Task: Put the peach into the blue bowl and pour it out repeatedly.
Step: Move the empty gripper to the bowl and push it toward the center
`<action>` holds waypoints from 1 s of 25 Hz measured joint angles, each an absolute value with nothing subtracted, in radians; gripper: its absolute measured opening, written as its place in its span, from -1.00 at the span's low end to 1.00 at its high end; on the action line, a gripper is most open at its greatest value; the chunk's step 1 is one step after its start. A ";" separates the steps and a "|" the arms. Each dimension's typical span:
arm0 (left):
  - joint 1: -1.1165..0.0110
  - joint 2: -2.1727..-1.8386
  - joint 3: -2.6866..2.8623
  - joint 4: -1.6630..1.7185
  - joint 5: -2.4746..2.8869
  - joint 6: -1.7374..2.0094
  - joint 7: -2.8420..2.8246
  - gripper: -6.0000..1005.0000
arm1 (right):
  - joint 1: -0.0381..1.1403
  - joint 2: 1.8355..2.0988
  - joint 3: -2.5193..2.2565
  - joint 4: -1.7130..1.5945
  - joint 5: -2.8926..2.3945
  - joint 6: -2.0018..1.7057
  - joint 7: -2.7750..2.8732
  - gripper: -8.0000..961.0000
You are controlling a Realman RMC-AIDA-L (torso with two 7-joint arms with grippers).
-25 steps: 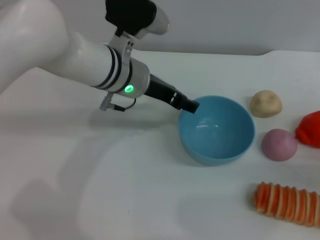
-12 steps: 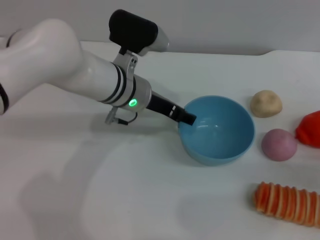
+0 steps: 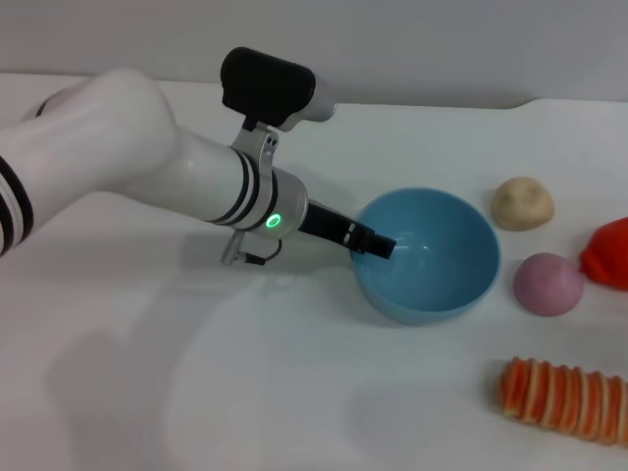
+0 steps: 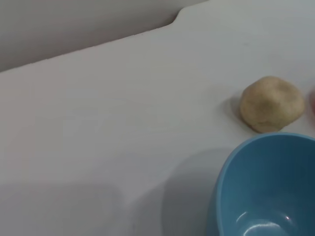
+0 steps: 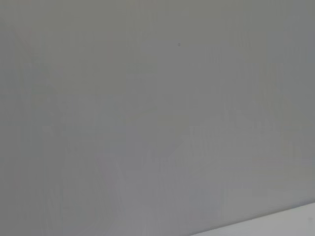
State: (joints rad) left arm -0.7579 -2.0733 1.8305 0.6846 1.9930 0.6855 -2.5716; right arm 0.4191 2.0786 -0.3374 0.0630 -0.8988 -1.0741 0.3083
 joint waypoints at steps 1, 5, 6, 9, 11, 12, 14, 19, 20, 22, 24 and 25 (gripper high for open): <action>-0.756 -2.073 1.833 0.679 1.976 0.680 -2.572 0.60 | 0.418 2.079 -0.337 0.063 -0.899 -1.074 0.308 0.19; -0.750 -2.071 1.836 0.676 1.940 0.678 -2.570 0.56 | 0.414 2.079 -0.337 0.063 -0.899 -1.074 0.308 0.18; -0.750 -2.070 1.836 0.675 1.939 0.678 -2.570 0.52 | 0.414 2.079 -0.337 0.063 -0.899 -1.075 0.308 0.18; -0.749 -2.070 1.836 0.672 1.941 0.676 -2.569 0.41 | 0.413 2.080 -0.337 0.065 -0.899 -1.075 0.308 0.18; -0.748 -2.069 1.836 0.670 1.942 0.674 -2.569 0.28 | 0.413 2.080 -0.337 0.065 -0.899 -1.075 0.308 0.18; -0.748 -2.069 1.837 0.669 1.942 0.673 -2.569 0.22 | 0.413 2.080 -0.337 0.065 -0.899 -1.075 0.308 0.18; -0.748 -2.069 1.842 0.668 1.943 0.670 -2.569 0.10 | 0.413 2.080 -0.337 0.066 -0.899 -1.076 0.308 0.17; -0.753 -2.070 1.863 0.663 1.945 0.661 -2.569 -0.36 | 0.413 2.080 -0.337 0.066 -0.899 -1.076 0.308 0.17; -0.754 -2.070 1.869 0.663 1.945 0.658 -2.569 -0.46 | 0.413 2.080 -0.337 0.066 -0.899 -1.076 0.308 0.17; -0.757 -2.070 1.873 0.667 1.945 0.656 -2.569 -0.75 | 0.413 2.080 -0.337 0.066 -0.899 -1.077 0.308 0.17; -0.762 -2.068 1.872 0.673 1.946 0.655 -2.569 -0.90 | 0.413 2.080 -0.337 0.066 -0.899 -1.077 0.308 0.16; -0.766 -2.067 1.871 0.675 1.948 0.655 -2.569 -0.91 | 0.412 2.080 -0.337 0.066 -0.898 -1.077 0.308 0.16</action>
State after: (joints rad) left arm -0.7659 -2.0669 1.8709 0.6750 1.9483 0.6552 -2.5693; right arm 0.4124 2.0801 -0.3374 0.0660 -0.8985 -1.0770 0.3084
